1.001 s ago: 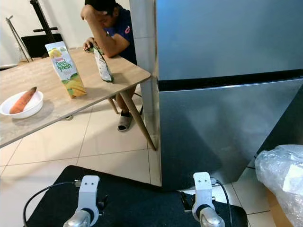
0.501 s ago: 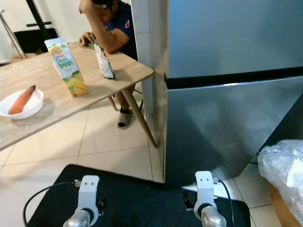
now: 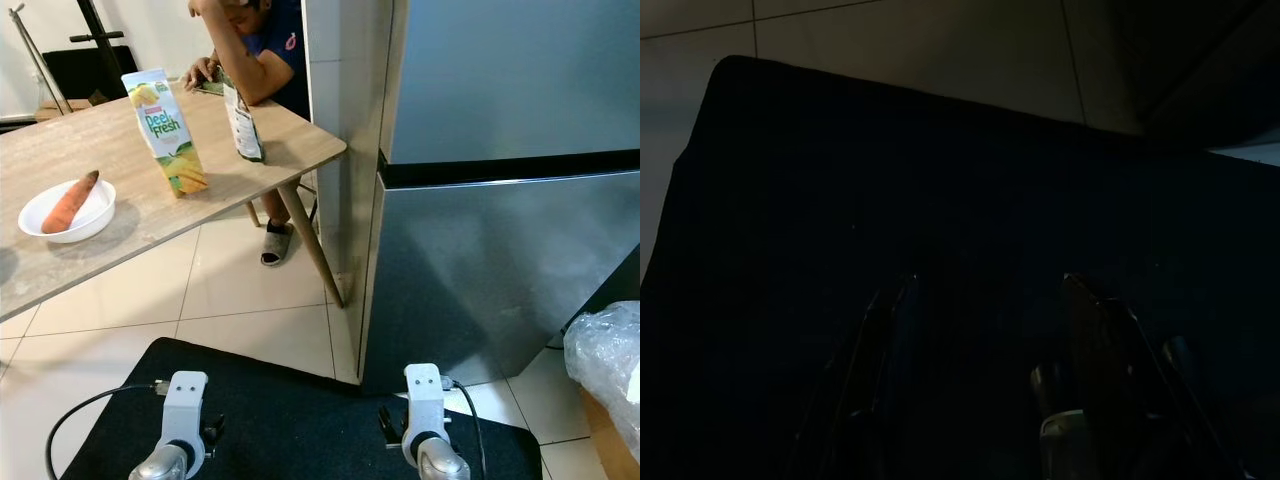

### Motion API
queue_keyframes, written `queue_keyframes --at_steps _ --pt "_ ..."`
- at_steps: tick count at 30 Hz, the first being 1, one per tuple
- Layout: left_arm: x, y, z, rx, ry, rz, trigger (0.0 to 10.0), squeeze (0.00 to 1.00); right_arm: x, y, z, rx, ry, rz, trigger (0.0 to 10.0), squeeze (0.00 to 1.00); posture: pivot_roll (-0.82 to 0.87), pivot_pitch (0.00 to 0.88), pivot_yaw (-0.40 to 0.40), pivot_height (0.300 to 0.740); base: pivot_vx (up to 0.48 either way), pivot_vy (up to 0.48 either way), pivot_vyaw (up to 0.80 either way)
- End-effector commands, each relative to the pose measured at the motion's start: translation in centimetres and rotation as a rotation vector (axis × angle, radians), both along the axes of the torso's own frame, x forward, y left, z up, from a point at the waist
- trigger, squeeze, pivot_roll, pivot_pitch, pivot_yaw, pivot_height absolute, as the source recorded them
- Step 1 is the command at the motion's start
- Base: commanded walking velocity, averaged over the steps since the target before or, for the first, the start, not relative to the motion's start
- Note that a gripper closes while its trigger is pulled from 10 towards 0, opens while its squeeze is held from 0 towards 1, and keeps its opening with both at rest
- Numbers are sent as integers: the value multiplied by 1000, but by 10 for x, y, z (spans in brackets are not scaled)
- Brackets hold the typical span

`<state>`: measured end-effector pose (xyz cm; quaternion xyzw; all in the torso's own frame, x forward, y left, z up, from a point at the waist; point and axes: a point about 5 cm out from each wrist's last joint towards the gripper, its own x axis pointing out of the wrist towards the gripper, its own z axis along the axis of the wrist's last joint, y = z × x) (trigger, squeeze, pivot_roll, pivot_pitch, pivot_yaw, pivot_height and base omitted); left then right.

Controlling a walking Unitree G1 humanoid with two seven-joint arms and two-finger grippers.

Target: Restocking fridge

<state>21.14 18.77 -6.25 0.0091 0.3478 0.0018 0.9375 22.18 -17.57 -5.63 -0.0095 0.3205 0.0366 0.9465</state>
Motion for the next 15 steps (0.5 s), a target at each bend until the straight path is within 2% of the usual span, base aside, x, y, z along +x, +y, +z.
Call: queue_keyframes --at_steps 1,3,5,15 --pt "-8 6 -5 19 41 0 10000 0 -5 2 -4 -5 24 17 10000 0 -126 51 39 740 0 0 0" --pt "-9 5 -6 17 45 1 10000 0 -5 2 -4 -4 24 18 10000 0 -126 51 39 740 0 0 0" --pt "-11 4 -7 13 53 4 10000 0 -6 3 -4 -4 23 20 10000 0 -126 51 39 740 0 0 538" --pt "-14 3 -9 9 72 4 10000 0 -6 3 -4 -6 20 23 10000 0 -126 53 39 740 0 0 740"
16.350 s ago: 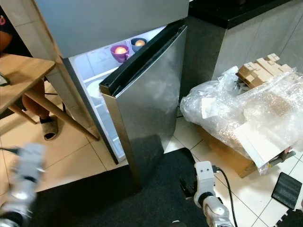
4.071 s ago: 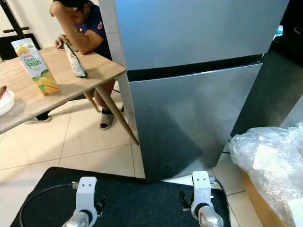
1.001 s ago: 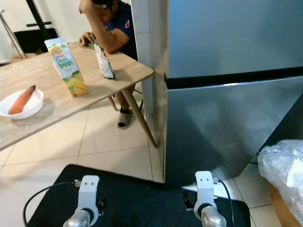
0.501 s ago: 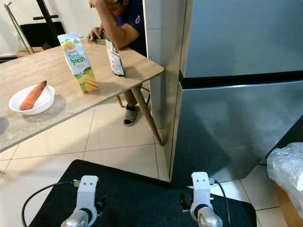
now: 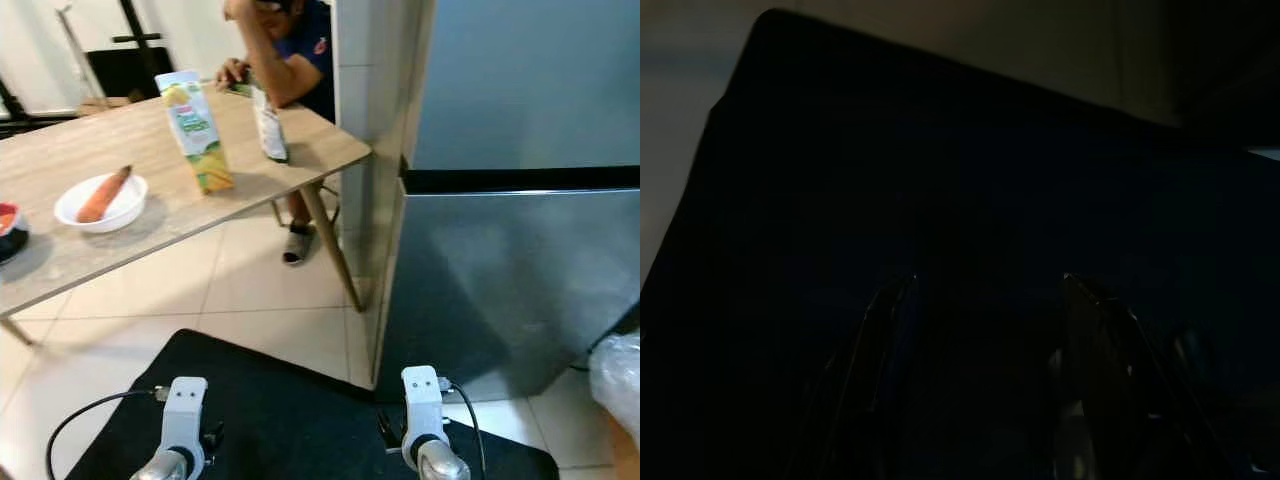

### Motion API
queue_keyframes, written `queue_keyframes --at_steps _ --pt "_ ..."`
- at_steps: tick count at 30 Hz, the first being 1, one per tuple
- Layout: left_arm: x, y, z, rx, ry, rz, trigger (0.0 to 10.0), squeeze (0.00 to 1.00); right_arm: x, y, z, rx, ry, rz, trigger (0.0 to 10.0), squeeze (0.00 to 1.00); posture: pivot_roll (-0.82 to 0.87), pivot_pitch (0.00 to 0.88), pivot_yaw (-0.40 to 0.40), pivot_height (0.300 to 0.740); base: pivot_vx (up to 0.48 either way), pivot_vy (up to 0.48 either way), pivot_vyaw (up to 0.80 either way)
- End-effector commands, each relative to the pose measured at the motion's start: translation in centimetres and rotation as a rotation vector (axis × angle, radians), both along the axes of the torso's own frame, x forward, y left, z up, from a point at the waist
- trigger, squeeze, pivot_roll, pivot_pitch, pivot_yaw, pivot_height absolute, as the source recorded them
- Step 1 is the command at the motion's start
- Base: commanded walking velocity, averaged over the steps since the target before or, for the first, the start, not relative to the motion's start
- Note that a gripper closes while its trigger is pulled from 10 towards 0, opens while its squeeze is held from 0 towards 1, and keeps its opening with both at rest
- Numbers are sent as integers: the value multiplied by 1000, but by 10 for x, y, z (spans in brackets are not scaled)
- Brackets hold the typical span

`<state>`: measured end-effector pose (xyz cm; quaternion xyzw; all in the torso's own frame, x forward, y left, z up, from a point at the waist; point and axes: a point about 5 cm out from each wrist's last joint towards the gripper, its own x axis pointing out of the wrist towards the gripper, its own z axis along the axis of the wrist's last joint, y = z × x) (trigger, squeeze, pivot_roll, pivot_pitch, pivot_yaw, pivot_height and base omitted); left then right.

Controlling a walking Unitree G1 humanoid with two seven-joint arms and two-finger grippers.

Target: Restocking fridge

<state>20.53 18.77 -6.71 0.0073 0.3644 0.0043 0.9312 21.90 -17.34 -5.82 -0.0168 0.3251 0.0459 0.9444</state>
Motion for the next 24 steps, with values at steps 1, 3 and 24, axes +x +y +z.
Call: queue_keyframes --at_steps 1,3,24 --pt "-8 3 -5 10 40 -1 10000 0 -3 1 -2 2 10 1 10000 0 -125 54 39 740 0 0 800" --pt "-8 3 -5 9 42 1 10000 0 -3 1 -2 1 10 1 10000 0 -125 54 39 740 0 0 800" --pt "-13 9 -7 8 57 41 10000 0 -8 -2 -4 -9 19 6 10000 0 -135 48 40 740 0 0 791"
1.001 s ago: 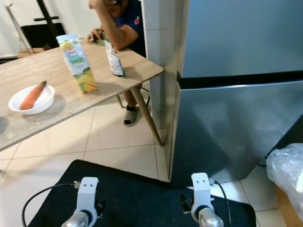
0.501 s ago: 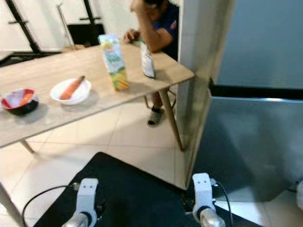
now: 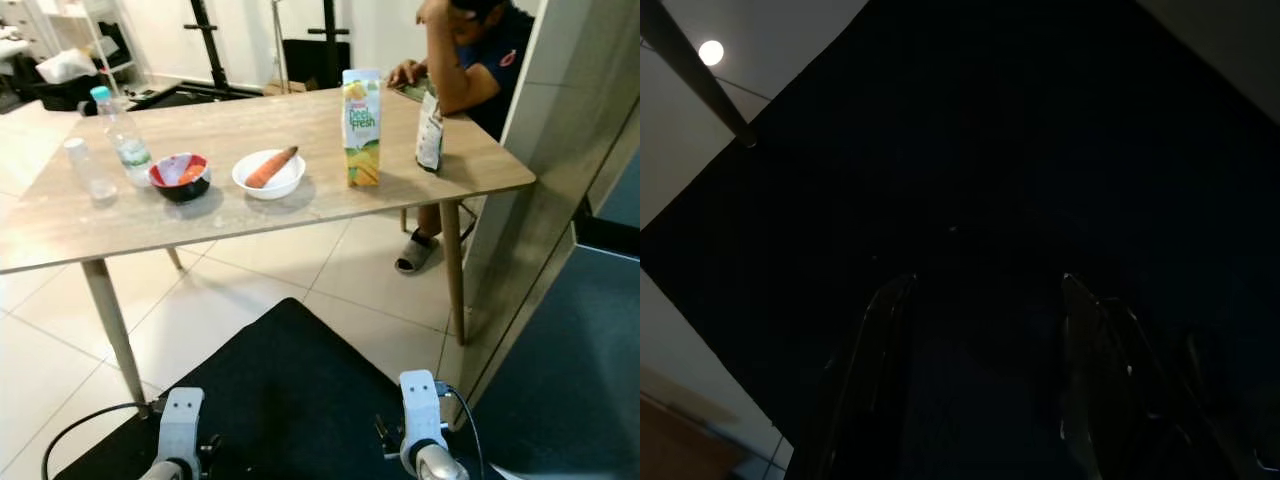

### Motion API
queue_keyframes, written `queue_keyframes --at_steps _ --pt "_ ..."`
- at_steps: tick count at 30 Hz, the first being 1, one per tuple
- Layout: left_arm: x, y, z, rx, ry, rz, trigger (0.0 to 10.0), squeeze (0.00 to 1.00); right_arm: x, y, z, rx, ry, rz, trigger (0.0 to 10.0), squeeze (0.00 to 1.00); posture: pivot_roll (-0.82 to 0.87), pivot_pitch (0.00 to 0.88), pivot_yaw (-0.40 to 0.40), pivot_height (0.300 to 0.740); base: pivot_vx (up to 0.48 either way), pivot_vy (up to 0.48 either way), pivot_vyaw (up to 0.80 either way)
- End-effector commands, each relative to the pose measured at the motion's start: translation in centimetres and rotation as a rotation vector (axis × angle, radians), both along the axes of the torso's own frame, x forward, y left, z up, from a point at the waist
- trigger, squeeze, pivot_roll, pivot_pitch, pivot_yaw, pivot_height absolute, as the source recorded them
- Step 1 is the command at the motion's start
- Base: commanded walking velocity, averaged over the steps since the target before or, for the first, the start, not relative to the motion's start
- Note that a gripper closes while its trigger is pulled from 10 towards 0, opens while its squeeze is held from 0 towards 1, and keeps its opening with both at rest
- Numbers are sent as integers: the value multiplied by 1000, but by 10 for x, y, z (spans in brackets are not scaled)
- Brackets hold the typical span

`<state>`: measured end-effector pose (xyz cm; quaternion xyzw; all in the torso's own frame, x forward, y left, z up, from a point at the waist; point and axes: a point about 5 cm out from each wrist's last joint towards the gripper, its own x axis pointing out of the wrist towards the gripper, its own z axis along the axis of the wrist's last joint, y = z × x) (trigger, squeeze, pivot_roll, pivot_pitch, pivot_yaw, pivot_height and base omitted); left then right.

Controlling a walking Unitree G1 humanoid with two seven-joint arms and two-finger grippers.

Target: Restocking fridge

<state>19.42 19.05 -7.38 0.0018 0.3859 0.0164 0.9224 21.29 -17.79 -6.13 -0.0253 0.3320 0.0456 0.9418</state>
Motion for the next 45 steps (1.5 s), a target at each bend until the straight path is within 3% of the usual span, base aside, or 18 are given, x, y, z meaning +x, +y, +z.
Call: queue_keyframes --at_steps 1,12,21,31,36,45 --pt "-2 6 0 9 11 14 10000 0 -2 3 -1 8 5 1 10000 0 -135 48 40 740 0 0 800" --pt "-15 20 -4 4 37 20 10000 0 0 1 0 3 8 7 10000 0 -134 46 35 740 0 0 800" --pt "-18 20 -5 -13 24 32 10000 0 -1 0 -1 0 12 9 10000 0 -130 48 30 740 0 0 736" --pt "-14 20 -3 -19 10 49 10000 0 -1 1 -2 42 26 -19 10000 0 -135 49 30 740 0 0 -146" --pt "-12 18 -2 -26 3 51 10000 0 -2 -1 -2 35 36 -31 10000 0 -135 50 29 740 0 0 -770" --pt "-7 16 0 -35 -24 56 10000 0 -1 -1 -2 27 34 -32 10000 0 -132 57 33 740 0 0 0"
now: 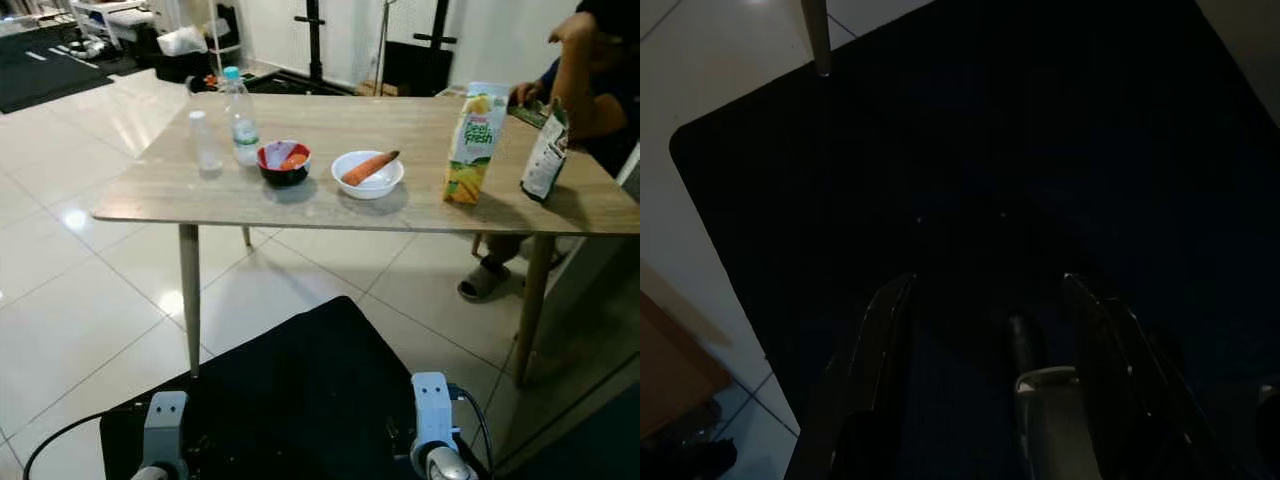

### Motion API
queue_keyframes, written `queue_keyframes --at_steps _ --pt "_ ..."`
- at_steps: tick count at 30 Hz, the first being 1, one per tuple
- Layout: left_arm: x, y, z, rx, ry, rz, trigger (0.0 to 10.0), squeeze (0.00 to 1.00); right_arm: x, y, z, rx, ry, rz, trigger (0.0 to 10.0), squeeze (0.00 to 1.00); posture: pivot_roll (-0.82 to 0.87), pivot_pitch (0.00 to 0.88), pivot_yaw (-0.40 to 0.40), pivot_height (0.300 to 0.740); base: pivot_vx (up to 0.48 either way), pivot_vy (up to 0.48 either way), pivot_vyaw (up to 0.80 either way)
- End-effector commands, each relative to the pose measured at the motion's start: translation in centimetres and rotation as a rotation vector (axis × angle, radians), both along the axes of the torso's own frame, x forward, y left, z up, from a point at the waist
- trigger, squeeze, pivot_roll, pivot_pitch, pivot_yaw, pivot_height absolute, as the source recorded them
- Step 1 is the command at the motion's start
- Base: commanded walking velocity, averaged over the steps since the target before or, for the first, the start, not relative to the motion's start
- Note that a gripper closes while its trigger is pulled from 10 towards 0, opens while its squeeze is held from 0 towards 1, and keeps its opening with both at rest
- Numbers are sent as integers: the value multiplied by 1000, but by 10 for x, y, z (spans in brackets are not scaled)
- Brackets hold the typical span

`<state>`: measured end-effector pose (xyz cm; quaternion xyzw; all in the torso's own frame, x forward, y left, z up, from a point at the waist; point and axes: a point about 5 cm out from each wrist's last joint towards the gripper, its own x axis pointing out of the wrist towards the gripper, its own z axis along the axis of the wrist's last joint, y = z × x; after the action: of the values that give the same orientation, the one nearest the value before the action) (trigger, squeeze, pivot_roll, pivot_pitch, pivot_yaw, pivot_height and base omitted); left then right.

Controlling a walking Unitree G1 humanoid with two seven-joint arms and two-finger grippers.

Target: Restocking fridge

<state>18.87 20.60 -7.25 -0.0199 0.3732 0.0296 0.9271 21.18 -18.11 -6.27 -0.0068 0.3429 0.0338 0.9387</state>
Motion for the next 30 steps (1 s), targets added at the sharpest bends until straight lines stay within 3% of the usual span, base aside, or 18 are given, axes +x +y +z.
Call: queue_keyframes --at_steps 1,30 --pt "-2 0 -1 -6 4 15 10000 0 0 2 -1 2 10 2 10000 0 -132 57 33 740 0 0 0" --pt "-2 -3 -4 -13 55 -25 10000 0 -1 6 -2 10 15 -4 10000 0 -123 56 31 740 9 0 0"
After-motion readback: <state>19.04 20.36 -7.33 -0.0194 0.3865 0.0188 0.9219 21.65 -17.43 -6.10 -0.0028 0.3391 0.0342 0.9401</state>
